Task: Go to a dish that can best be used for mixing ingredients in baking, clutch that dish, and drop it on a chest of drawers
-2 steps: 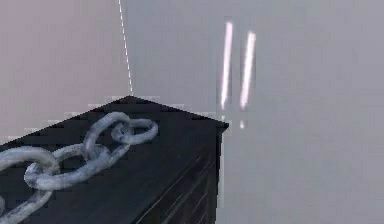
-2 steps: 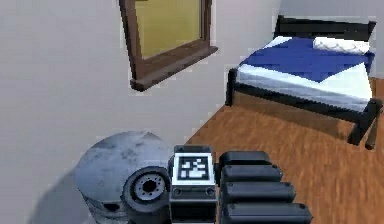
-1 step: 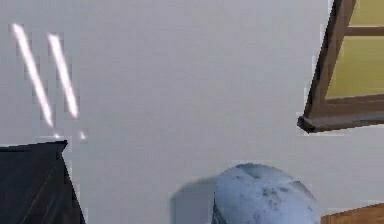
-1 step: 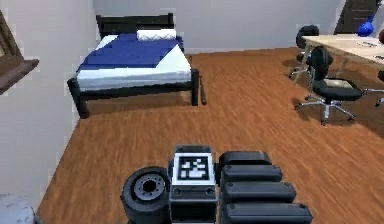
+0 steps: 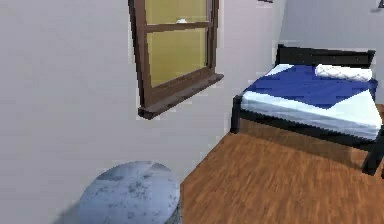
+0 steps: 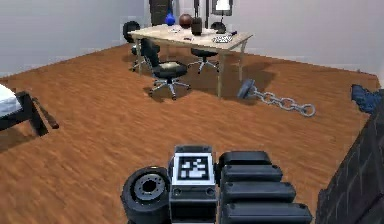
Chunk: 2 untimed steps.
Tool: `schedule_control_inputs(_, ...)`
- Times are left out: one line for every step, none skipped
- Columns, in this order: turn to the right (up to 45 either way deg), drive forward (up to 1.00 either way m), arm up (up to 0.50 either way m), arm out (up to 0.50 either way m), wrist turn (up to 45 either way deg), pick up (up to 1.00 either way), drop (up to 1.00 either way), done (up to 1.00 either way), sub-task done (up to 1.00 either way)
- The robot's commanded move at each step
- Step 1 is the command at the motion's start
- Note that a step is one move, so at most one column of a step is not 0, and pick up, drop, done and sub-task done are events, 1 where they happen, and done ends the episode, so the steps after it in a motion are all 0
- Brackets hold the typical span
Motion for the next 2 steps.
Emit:
schedule_control_inputs(6.0,0.00,0.00,0.00,0.0,0.00,0.00,0.00,0.00)
schedule_control_inputs(45.0,0.00,0.00,0.00,0.0,0.00,0.00,0.00,0.00)
